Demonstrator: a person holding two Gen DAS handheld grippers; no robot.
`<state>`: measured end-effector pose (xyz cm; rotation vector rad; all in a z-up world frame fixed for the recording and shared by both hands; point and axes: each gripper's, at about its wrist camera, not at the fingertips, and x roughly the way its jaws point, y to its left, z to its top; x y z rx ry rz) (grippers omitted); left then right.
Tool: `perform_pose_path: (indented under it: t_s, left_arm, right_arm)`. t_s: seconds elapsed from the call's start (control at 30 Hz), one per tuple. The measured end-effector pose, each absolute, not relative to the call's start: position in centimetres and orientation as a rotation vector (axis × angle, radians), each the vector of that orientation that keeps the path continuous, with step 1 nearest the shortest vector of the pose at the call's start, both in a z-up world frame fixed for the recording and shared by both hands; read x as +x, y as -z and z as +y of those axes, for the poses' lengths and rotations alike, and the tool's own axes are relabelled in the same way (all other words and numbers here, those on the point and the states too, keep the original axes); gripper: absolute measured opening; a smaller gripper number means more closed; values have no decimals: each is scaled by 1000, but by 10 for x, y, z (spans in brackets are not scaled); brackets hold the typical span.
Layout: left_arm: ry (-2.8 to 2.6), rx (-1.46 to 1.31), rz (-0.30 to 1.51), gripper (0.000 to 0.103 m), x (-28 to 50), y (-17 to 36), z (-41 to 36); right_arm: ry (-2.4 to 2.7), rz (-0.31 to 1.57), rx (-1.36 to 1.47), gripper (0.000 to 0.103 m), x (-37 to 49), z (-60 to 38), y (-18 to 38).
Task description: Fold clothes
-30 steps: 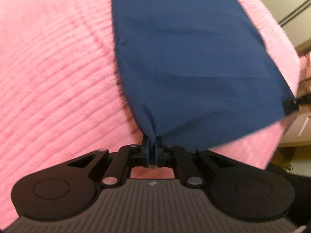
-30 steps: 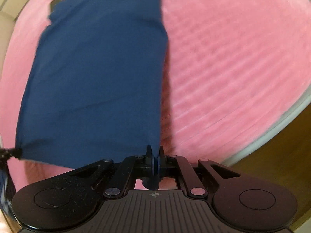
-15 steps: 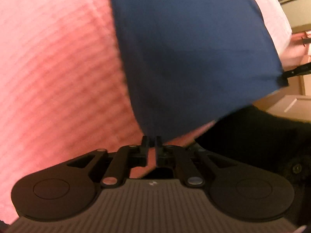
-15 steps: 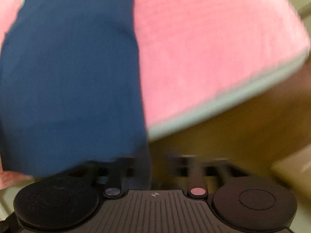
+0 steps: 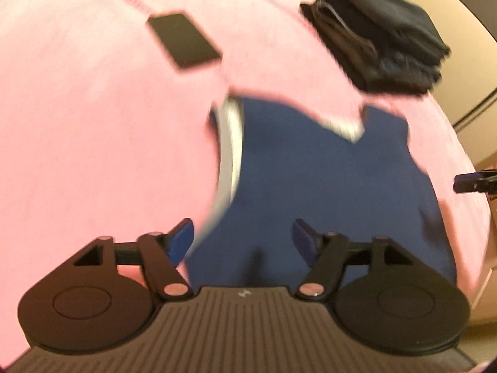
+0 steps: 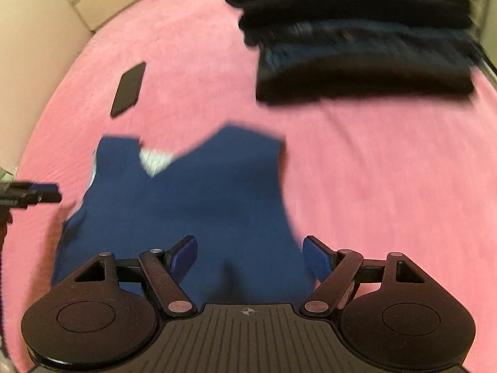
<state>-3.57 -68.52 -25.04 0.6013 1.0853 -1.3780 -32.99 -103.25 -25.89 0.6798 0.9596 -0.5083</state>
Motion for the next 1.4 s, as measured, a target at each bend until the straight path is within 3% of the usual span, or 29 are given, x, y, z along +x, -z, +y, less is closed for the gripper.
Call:
perform_pose_path:
  t_s: [0.2, 0.33, 0.4, 0.5, 0.57, 0.63, 0.73, 0.83, 1.1, 1.23, 1.3, 1.37, 1.4]
  left_arm:
    - [1344, 547, 1212, 66, -20, 292, -772]
    - [1364, 592, 1282, 58, -21, 313, -785]
    - [1383, 535, 1325, 46, -16, 316, -788]
    - [1396, 422, 1390, 45, -7, 318, -793]
    - [1404, 345, 1431, 45, 0, 319, -796]
    - [1409, 268, 1472, 43, 6, 321, -799]
    - [1411, 246, 1421, 9, 5, 312, -798]
    - [1471, 252, 1282, 6, -2, 277, -773]
    - [1535, 200, 929, 5, -7, 173, -691]
    - [1450, 170, 842, 5, 18, 159, -677]
    - [1391, 168, 825, 10, 34, 167, -680]
    - [1291, 216, 926, 20, 50, 190, -691]
    - [1232, 248, 996, 20, 57, 204, -698]
  right_arm:
    - [432, 1019, 858, 78, -307, -1077, 308]
    - [254, 914, 1047, 77, -308, -1071, 318]
    - [260, 840, 1136, 77, -312, -1076, 323]
    - [298, 712, 1264, 76, -321, -1086, 331]
    - [333, 633, 1337, 51, -327, -1094, 333]
    - [371, 585, 1384, 6, -333, -1098, 331]
    - [379, 587, 1286, 3, -332, -1092, 303]
    - [293, 577, 1155, 1, -330, -1073, 258]
    - [147, 399, 935, 0, -318, -1049, 156]
    - [106, 406, 755, 1, -276, -1046, 163]
    - [150, 532, 708, 2, -248, -1039, 195]
    - [208, 688, 763, 34, -236, -1035, 230]
    - [240, 747, 787, 62, -236, -1032, 245]
